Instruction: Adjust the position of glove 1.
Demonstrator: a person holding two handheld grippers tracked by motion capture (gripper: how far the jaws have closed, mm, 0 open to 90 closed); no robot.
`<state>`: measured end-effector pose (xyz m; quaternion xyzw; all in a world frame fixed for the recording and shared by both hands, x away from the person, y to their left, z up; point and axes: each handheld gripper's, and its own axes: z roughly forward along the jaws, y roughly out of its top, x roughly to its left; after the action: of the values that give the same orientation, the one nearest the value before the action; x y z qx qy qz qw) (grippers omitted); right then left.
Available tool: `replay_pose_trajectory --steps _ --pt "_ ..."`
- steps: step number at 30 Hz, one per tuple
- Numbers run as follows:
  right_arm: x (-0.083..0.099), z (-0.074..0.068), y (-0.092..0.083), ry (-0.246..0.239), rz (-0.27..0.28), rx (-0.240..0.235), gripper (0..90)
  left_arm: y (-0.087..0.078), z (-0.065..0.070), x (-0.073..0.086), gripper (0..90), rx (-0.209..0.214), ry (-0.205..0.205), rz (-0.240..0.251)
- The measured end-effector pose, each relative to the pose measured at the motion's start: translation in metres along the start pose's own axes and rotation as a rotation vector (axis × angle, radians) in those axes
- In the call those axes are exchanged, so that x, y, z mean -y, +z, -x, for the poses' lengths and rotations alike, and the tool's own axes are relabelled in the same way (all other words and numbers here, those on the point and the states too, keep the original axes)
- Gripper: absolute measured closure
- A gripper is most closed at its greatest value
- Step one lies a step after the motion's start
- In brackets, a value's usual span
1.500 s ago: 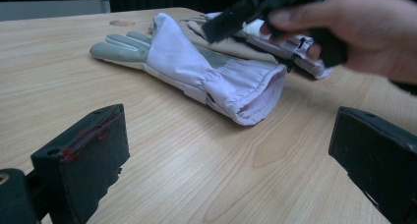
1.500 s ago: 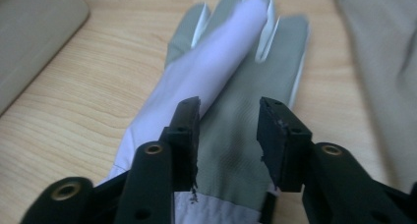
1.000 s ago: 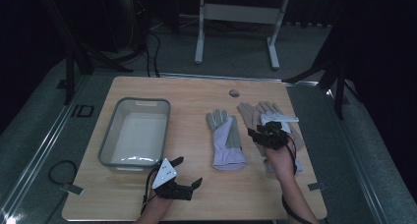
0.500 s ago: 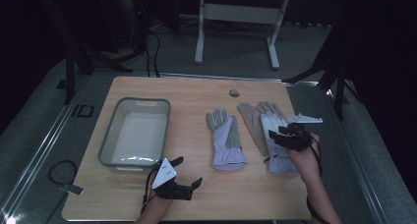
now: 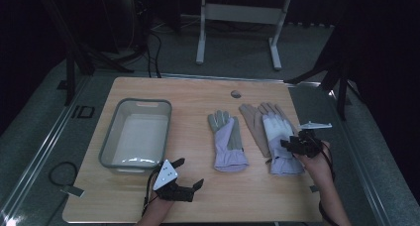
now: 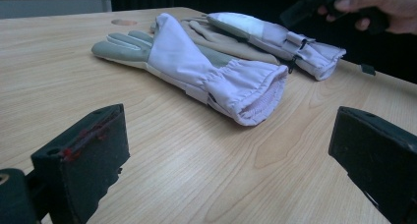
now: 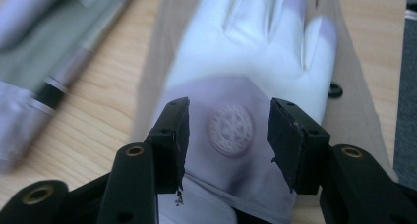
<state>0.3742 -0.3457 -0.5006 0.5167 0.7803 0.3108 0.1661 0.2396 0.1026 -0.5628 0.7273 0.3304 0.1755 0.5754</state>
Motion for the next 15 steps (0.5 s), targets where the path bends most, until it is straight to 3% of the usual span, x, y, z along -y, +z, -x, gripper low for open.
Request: replay_pose_trajectory --steps 5,8,15 --pt "0.01 0.01 0.018 0.02 -0.034 -0.025 48.9 0.0 0.0 0.0 1.5 0.001 -0.002 -0.001" --pt "0.016 0.011 0.024 0.026 -0.027 -0.072 61.1 0.0 0.0 0.0 1.5 0.002 0.001 -0.001" --pt "0.018 0.0 0.02 0.015 -0.016 -0.027 76.7 0.0 0.0 0.0 1.5 0.001 -0.001 -0.001"
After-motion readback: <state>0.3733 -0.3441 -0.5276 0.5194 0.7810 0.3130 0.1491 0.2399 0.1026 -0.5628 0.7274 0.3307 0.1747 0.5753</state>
